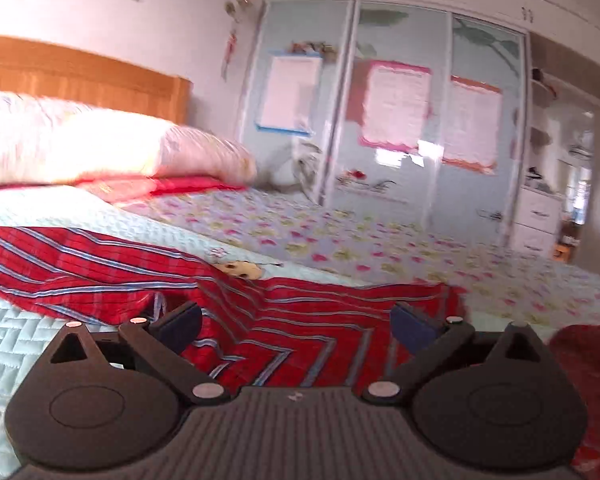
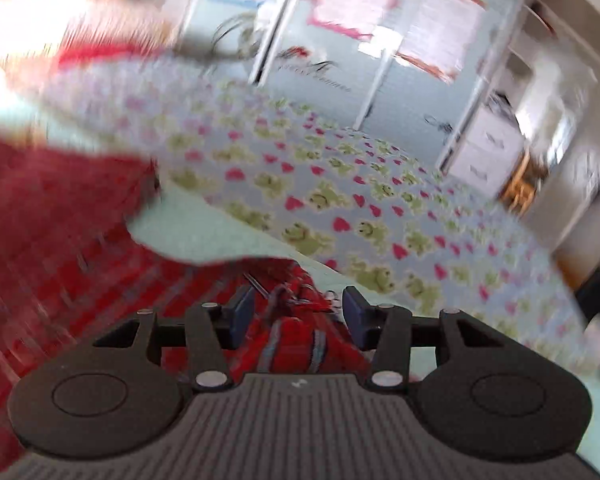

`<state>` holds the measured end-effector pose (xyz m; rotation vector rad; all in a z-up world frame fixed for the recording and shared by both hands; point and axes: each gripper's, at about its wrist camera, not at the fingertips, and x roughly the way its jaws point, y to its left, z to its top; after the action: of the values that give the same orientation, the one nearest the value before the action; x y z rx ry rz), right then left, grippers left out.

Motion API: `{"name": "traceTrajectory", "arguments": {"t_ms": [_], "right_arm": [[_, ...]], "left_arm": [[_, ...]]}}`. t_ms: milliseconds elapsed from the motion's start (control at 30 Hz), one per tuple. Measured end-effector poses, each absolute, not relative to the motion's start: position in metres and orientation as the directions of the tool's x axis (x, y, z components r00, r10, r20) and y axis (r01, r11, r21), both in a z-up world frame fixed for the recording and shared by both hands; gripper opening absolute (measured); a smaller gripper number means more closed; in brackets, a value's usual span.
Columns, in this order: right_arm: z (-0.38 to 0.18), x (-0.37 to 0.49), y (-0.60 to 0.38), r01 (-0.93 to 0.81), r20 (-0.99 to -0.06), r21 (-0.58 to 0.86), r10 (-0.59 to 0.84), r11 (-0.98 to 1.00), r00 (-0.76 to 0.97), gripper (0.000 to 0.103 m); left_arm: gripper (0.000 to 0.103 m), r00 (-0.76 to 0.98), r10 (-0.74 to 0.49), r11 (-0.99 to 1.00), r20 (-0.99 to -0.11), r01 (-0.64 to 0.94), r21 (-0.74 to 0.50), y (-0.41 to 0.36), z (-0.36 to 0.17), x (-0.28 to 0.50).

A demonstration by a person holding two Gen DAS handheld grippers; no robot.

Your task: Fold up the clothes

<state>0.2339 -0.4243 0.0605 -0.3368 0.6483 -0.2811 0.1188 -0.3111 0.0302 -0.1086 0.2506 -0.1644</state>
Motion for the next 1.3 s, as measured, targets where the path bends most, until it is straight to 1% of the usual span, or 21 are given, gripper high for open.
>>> {"name": "traceTrajectory", "arguments": {"t_ms": [33, 133, 200, 267, 333, 367, 400, 467, 500, 533, 633, 767, 867, 967, 1067, 1100, 1133, 1167, 1200, 1233, 1300], "right_arm": [[0.056, 0.239, -0.423, 0.119, -0.546, -0.435, -0.366, 0.893, 0.754, 0.047], [0.053, 0.246, -0.418, 0.036, -0.574, -0.504, -0.366, 0.863, 0.732, 0.047], [0.055, 0.251, -0.423, 0.029, -0.587, -0.503, -0.366, 0.864, 0.722, 0.047], [0.053, 0.259, -0.424, 0.017, -0.589, -0.550, -0.402, 0.835, 0.701, 0.047], [0.049, 0.265, -0.421, -0.026, -0.601, -0.606, -0.436, 0.795, 0.670, 0.046], [0.047, 0.268, -0.418, -0.057, -0.614, -0.627, -0.448, 0.777, 0.650, 0.037], [0.045, 0.271, -0.416, -0.093, -0.632, -0.641, -0.456, 0.762, 0.627, 0.025], [0.040, 0.278, -0.410, -0.160, -0.661, -0.665, -0.475, 0.729, 0.580, 0.021], [0.041, 0.281, -0.407, -0.170, -0.670, -0.668, -0.485, 0.725, 0.563, 0.009], [0.044, 0.284, -0.405, -0.158, -0.679, -0.658, -0.489, 0.737, 0.547, 0.003], [0.069, 0.298, -0.397, -0.067, -0.744, -0.551, -0.452, 0.832, 0.492, 0.003], [0.102, 0.324, -0.400, 0.172, -0.843, -0.190, -0.251, 0.967, 0.476, 0.003], [0.102, 0.337, -0.411, 0.311, -0.848, 0.081, -0.099, 0.947, 0.521, 0.003], [0.089, 0.340, -0.413, 0.375, -0.857, 0.143, -0.075, 0.916, 0.510, 0.004], [0.078, 0.334, -0.424, 0.429, -0.837, 0.330, 0.050, 0.841, 0.546, 0.004], [0.077, 0.333, -0.426, 0.438, -0.824, 0.388, 0.092, 0.811, 0.559, 0.010], [0.077, 0.334, -0.426, 0.428, -0.820, 0.410, 0.120, 0.805, 0.560, 0.013], [0.079, 0.337, -0.422, 0.388, -0.830, 0.383, 0.128, 0.838, 0.543, 0.025], [0.082, 0.340, -0.418, 0.347, -0.840, 0.356, 0.135, 0.868, 0.526, 0.030], [0.087, 0.341, -0.413, 0.302, -0.849, 0.296, 0.105, 0.906, 0.517, 0.030], [0.103, 0.335, -0.408, 0.202, -0.832, 0.098, -0.031, 0.975, 0.553, 0.032]], "left_arm": [[0.103, 0.954, -0.179, 0.979, -0.242, 0.148, -0.140, -0.308, 0.031, 0.119], [0.103, 0.952, -0.219, 0.953, -0.215, 0.161, -0.256, -0.288, 0.028, 0.116], [0.103, 0.941, -0.221, 0.938, -0.254, 0.135, -0.318, -0.280, 0.025, 0.125], [0.103, 0.924, -0.229, 0.922, -0.308, 0.104, -0.373, -0.272, 0.021, 0.136], [0.103, 0.913, -0.252, 0.902, -0.320, 0.103, -0.419, -0.266, 0.018, 0.140], [0.103, 0.911, -0.264, 0.893, -0.316, 0.107, -0.437, -0.263, 0.017, 0.141], [0.103, 0.909, -0.275, 0.883, -0.312, 0.110, -0.456, -0.261, 0.017, 0.141], [0.103, 0.905, -0.291, 0.870, -0.312, 0.115, -0.479, -0.258, 0.015, 0.143], [0.103, 0.902, -0.297, 0.865, -0.314, 0.115, -0.488, -0.257, 0.015, 0.144], [0.103, 0.899, -0.304, 0.860, -0.316, 0.116, -0.497, -0.256, 0.014, 0.146], [0.103, 0.895, -0.323, 0.838, -0.307, 0.120, -0.532, -0.250, 0.013, 0.146], [0.103, 0.891, -0.337, 0.819, -0.305, 0.117, -0.562, -0.245, 0.012, 0.148], [0.103, 0.890, -0.340, 0.816, -0.304, 0.118, -0.566, -0.245, 0.012, 0.148], [0.103, 0.890, -0.343, 0.810, -0.300, 0.119, -0.575, -0.243, 0.012, 0.149], [0.103, 0.890, -0.345, 0.805, -0.296, 0.119, -0.581, -0.242, 0.011, 0.148], [0.103, 0.890, -0.345, 0.805, -0.297, 0.119, -0.581, -0.242, 0.011, 0.149], [0.103, 0.890, -0.346, 0.804, -0.296, 0.119, -0.582, -0.242, 0.011, 0.149], [0.103, 0.890, -0.347, 0.803, -0.296, 0.119, -0.585, -0.241, 0.011, 0.149], [0.103, 0.890, -0.348, 0.801, -0.295, 0.119, -0.587, -0.241, 0.011, 0.149], [0.103, 0.889, -0.350, 0.799, -0.294, 0.119, -0.590, -0.240, 0.011, 0.150], [0.103, 0.889, -0.352, 0.795, -0.293, 0.119, -0.595, -0.240, 0.011, 0.150]]}}
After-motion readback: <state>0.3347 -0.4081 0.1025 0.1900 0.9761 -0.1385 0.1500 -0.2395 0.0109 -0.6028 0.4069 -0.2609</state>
